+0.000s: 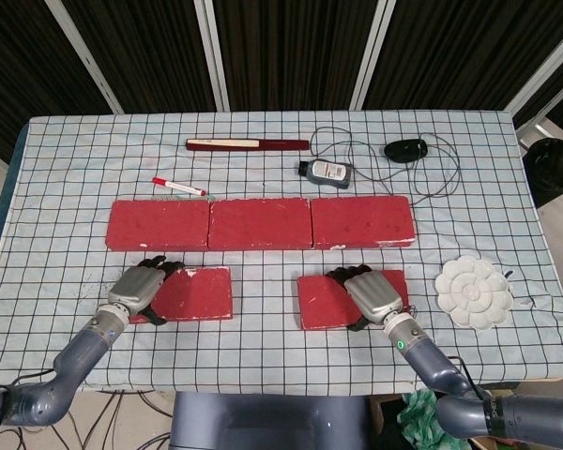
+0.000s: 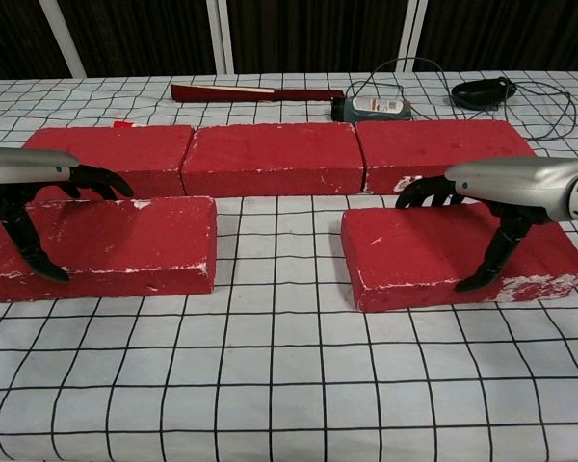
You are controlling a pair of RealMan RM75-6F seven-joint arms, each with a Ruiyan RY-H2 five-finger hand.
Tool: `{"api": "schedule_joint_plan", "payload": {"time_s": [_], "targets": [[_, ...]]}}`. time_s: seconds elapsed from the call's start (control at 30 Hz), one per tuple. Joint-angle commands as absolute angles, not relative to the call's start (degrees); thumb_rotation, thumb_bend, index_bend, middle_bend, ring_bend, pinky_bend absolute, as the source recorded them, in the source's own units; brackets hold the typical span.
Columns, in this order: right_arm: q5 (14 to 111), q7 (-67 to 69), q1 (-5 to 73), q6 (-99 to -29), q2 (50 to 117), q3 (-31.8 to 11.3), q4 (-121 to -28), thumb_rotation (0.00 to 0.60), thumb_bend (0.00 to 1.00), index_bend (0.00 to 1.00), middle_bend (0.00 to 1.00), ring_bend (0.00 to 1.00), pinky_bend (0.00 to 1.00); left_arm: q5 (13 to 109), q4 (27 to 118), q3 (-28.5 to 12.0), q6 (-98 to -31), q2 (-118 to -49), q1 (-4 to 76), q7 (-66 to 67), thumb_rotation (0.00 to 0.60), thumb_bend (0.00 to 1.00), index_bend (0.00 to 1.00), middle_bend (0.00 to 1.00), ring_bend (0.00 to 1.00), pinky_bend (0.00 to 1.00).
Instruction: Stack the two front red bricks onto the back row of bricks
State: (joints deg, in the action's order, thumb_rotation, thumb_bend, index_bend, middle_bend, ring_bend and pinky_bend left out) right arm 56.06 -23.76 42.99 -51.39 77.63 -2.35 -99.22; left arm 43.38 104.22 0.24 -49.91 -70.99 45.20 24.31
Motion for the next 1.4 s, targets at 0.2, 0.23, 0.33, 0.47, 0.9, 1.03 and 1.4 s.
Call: {"api": "schedule_joint_plan", "payload": {"time_s": [0.2, 0.23, 0.33, 0.47, 0.9, 1.03, 1.4], "targets": [[56.23, -23.59, 42.9, -51.43, 77.56, -2.36, -99.16, 0.6, 0.16, 0.21, 0.26, 0.23, 0.2, 43.46, 103.79, 0.31, -49.9, -71.41, 45.36, 24.22, 0.6, 0.13, 0.15, 0.19, 0.03, 0.12], [56.25, -23.56, 42.87, -51.47, 77.53, -2.37, -99.18, 0.6, 0.16, 0.21, 0.26, 0.23, 0.2, 43.56, 103.77, 0.37, -49.92, -71.39, 45.39, 24.31, 0.6, 0.13, 0.15, 0.19, 0.03, 0.12], [56.27, -23.39, 42.82, -51.47, 77.53, -2.43, -99.17, 0.6, 0.16, 0.21, 0.26, 0.23, 0.2, 43.74, 103.87, 0.4, -50.13, -71.35, 45.44, 24.43, 0.6, 0.13, 0.16, 0.19, 0.03, 0.12], [56.39, -23.39, 42.83, -51.35, 77.57, -2.37, -99.19, 0.6, 0.16, 0.21, 0.26, 0.23, 0.2, 43.97, 103.84, 0.54, -50.19, -71.36, 45.45, 24.5, 0.6, 0.15, 0.16, 0.19, 0.03, 0.12], [56.47, -23.28, 42.72, -51.79, 77.16, -2.73, -99.37, 0.6, 0.16, 0.21, 0.26, 0.23, 0.2, 43.85, 103.36, 0.48, -49.77, -71.44, 45.85, 24.28, 0.6, 0.17, 0.16, 0.22, 0.13, 0.25], [56.55, -23.11, 42.54, -51.91, 76.93, -2.69, -99.4, 0.6, 0.16, 0.21, 0.26, 0.23, 0.2, 43.66, 103.33, 0.58, -49.64, -71.27, 45.91, 24.24, 0.6, 0.17, 0.16, 0.23, 0.13, 0.25], [57.66, -22.21, 41.94, -53.2, 74.13, -3.48, -101.76, 0.6, 0.16, 0.21, 0.26, 0.25, 0.2, 47.69, 107.51, -1.5, -50.49, -66.82, 45.39, 21.06, 0.6, 0.17, 0.16, 0.23, 0.13, 0.23]]}}
